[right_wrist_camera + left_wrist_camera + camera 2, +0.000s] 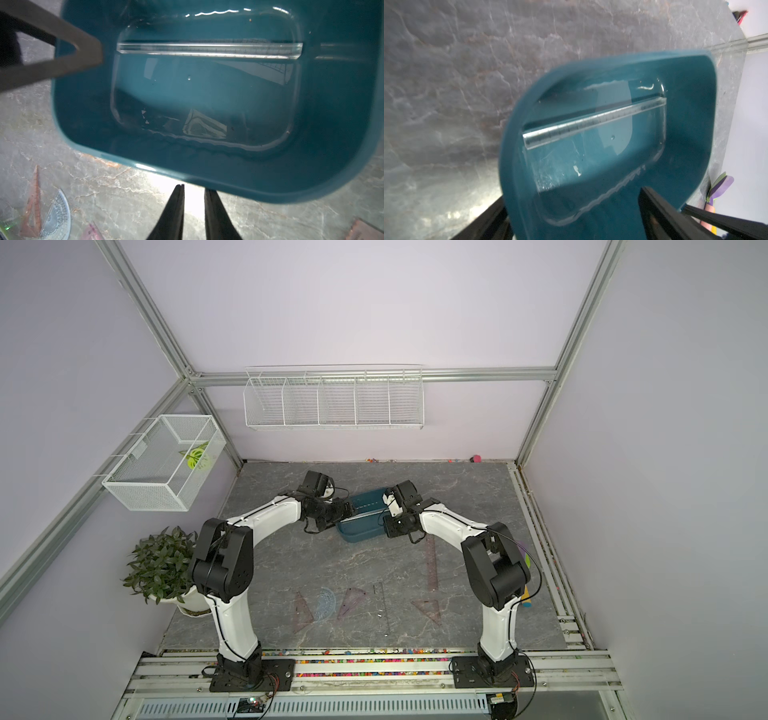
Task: Put the scattered rulers into the storage box
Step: Move the storage box to the center of the board.
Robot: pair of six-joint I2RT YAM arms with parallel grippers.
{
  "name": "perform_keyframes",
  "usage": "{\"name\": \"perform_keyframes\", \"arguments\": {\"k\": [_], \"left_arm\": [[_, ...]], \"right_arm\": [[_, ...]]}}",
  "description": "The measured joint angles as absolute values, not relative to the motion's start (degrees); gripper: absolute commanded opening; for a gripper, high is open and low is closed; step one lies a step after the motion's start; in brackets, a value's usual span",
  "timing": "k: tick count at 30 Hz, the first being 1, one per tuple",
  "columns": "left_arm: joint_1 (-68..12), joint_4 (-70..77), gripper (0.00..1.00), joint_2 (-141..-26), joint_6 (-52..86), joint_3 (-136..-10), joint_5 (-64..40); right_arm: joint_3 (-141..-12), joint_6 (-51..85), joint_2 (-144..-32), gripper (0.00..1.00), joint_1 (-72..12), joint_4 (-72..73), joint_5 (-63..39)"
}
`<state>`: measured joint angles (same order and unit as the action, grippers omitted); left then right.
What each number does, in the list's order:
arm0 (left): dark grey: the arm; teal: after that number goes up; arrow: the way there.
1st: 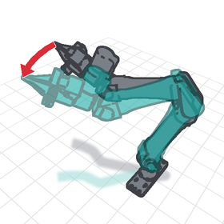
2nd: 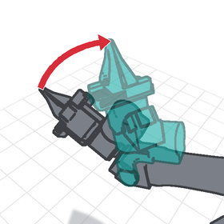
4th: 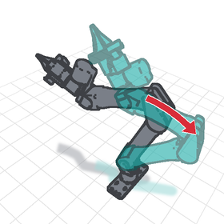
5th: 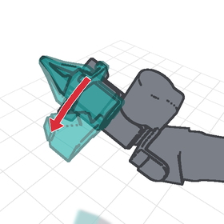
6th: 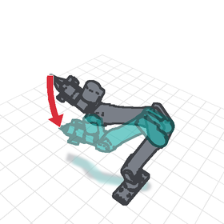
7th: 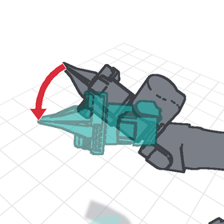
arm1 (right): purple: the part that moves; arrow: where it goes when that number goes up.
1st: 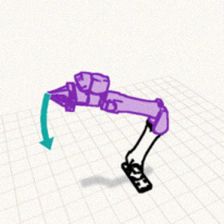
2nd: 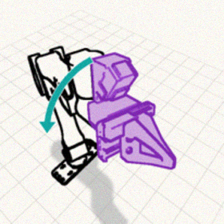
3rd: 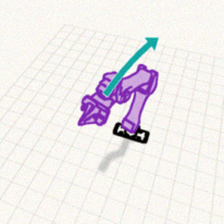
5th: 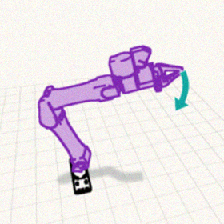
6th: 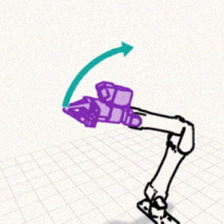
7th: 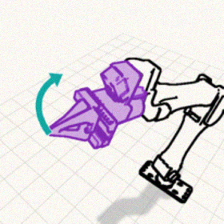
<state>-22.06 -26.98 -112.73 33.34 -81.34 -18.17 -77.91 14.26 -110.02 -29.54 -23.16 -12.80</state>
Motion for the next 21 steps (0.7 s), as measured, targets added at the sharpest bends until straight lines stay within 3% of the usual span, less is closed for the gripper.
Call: {"name": "perform_keyframes", "arguments": {"k": [21], "left_arm": [[-20.9, -34.0, 0.93, -123.6, 32.3, -97.2, -18.0]], "right_arm": [[-78.0, 14.3, -110.9, 0.29, -30.2, -22.4, -19.6]]}}
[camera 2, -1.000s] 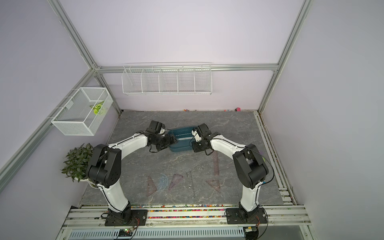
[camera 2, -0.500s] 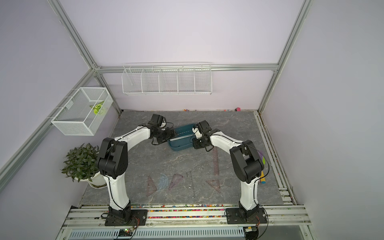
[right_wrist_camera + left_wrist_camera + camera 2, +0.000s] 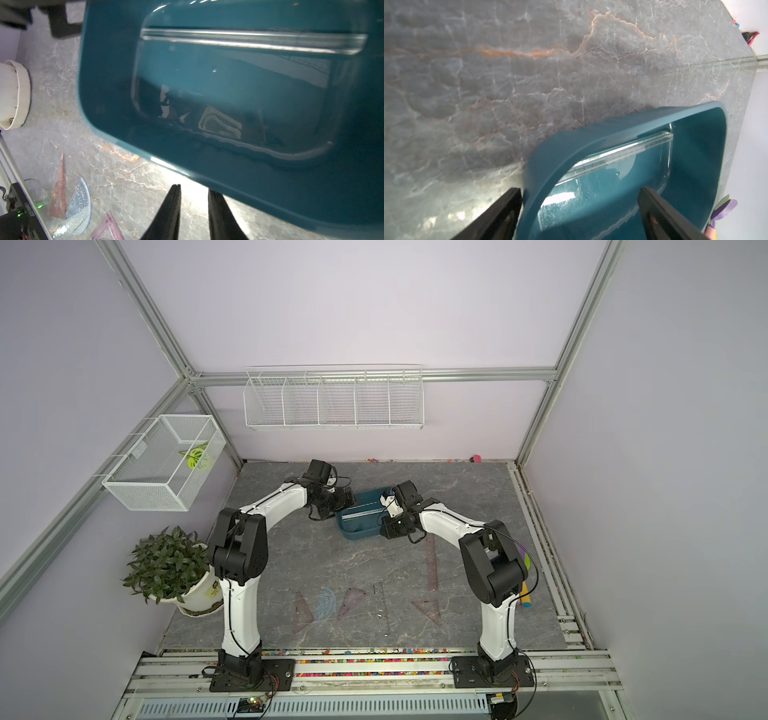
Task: Put the scattered rulers into the storage box
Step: Move the storage box to the center of the board.
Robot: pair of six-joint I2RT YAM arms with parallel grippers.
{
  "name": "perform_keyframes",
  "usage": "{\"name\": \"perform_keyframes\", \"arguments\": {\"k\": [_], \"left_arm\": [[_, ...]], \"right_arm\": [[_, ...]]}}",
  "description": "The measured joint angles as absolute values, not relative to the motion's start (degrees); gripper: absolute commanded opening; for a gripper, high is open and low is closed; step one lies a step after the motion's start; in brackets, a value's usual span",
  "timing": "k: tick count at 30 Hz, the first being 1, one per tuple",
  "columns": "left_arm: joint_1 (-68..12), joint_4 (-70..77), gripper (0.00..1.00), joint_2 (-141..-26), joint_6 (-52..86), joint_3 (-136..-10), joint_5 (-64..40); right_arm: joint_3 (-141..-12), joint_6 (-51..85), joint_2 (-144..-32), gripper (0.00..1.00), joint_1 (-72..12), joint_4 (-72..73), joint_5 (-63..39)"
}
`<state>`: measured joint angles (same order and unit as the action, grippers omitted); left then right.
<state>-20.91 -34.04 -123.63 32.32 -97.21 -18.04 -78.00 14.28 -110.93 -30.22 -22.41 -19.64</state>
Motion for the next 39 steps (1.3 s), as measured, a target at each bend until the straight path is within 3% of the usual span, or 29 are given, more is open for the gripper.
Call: {"name": "perform_keyframes", "arguments": {"k": [9, 27, 32, 39], "left_arm": [[-19.7, -36.6, 0.94, -123.9, 31.1, -99.7, -17.1], [-19.1, -35.4, 0.91, -107.7, 31.2, -82.0, -13.3], [-23.7, -35.4, 0.91, -107.6, 31.3, -82.0, -12.1], [-33.2, -35.4, 0.9, -108.4, 31.8, -83.1, -15.0]], "right_arm": [[-81.4, 15.6, -115.1, 0.29, -35.6, -21.6, -22.2], [-89.3, 18.4, -120.8, 0.28, -37.2, -19.8, -23.7], [-80.6, 18.4, -112.5, 0.29, -37.4, -18.7, -22.2], [-60.1, 19.8, -89.8, 0.28, -32.7, -14.5, -19.6]]}}
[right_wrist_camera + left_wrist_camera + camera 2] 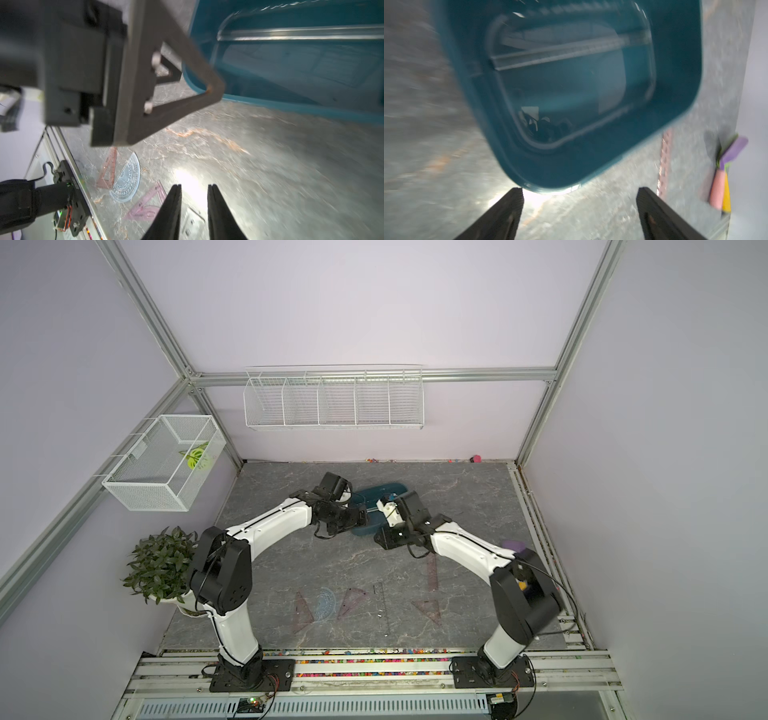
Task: Put the scattered rulers into the storage box
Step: Move the storage box to the center of the board.
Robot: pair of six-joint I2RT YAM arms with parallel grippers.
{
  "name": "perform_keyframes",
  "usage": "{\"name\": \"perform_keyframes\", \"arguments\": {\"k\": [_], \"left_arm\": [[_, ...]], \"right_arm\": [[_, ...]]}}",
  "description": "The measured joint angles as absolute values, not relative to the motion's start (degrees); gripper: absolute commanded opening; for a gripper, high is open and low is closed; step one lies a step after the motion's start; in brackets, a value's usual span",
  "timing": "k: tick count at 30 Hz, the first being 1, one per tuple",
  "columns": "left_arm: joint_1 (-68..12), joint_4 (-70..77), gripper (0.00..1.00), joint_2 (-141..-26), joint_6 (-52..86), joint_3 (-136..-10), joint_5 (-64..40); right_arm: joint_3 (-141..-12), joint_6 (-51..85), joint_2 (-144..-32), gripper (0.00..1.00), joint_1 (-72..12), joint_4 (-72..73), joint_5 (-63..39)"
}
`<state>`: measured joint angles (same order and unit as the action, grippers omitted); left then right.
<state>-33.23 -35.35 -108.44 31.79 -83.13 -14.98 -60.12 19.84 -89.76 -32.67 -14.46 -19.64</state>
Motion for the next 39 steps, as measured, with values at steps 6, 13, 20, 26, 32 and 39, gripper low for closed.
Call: {"name": "perform_keyframes", "arguments": {"k": [6, 13, 20, 26, 32, 39], "left_arm": [[-39.0, -35.5, 0.9, -111.7, 31.6, -86.4, -16.7], [-36.7, -36.6, 0.92, -110.4, 31.6, -86.4, -13.4], [-35.3, -35.0, 0.92, -108.5, 30.5, -86.6, -15.0], [-40.7, -33.8, 0.92, -108.9, 27.8, -87.1, -19.2], [-40.8, -30.6, 0.93, -106.7, 26.2, -84.4, -21.4], [-41.3, -28.5, 0.92, -109.5, 26.1, -85.8, -23.2]], "right_arm": [[-47.8, 21.7, -81.4, 0.3, -27.9, -13.5, -17.5], [-46.3, 21.8, -80.3, 0.32, -26.7, -12.6, -18.5], [-47.9, 21.8, -84.3, 0.32, -26.7, -11.5, -19.4], [-48.1, 21.8, -84.5, 0.32, -26.5, -11.3, -19.3], [-48.1, 21.6, -84.9, 0.32, -25.8, -10.9, -19.3], [-47.6, 21.6, -84.8, 0.32, -23.7, -9.5, -19.3]]}}
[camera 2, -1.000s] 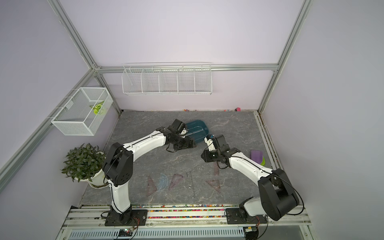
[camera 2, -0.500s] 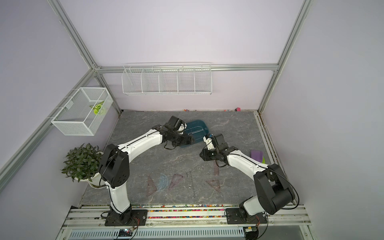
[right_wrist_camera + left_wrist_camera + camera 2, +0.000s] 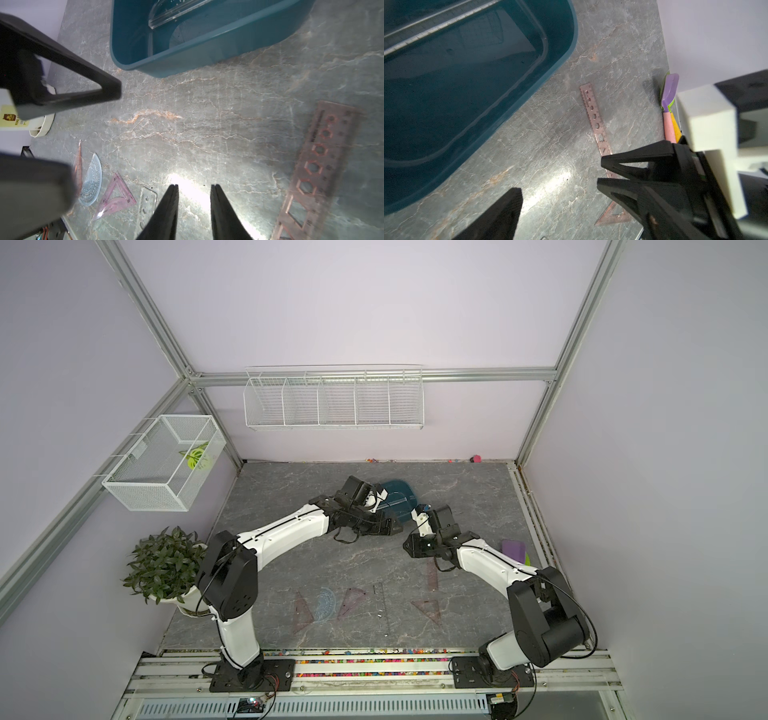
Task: Put the scattered rulers into the storage box
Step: Move the storage box to the center of the board.
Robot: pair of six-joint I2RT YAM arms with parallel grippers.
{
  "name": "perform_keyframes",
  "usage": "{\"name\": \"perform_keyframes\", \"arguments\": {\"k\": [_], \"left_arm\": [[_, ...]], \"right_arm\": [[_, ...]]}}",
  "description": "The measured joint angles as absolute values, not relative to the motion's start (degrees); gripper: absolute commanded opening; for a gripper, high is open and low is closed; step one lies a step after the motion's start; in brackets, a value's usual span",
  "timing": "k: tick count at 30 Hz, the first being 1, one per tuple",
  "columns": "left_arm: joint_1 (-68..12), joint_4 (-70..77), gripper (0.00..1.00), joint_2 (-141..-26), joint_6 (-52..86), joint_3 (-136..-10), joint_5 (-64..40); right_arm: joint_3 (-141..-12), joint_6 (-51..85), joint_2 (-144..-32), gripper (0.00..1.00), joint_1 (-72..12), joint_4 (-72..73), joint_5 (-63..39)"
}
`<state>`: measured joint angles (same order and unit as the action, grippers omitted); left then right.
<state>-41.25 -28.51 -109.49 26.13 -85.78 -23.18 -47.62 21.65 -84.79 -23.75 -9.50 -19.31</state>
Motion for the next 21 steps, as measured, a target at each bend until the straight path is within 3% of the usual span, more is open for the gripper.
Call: {"name": "perform_keyframes", "arguments": {"k": [8, 21], "left_arm": [[-40.0, -28.4, 0.92, -119.3, 26.2, -90.9, -23.0], [-34.6, -26.8, 0.91, -120.5, 27.5, -91.9, -20.6]], "right_arm": [[-46.0, 21.7, -84.8, 0.33, -22.0, -9.1, -19.4], [-46.0, 21.6, -84.8, 0.33, -21.4, -9.1, -19.6]]}}
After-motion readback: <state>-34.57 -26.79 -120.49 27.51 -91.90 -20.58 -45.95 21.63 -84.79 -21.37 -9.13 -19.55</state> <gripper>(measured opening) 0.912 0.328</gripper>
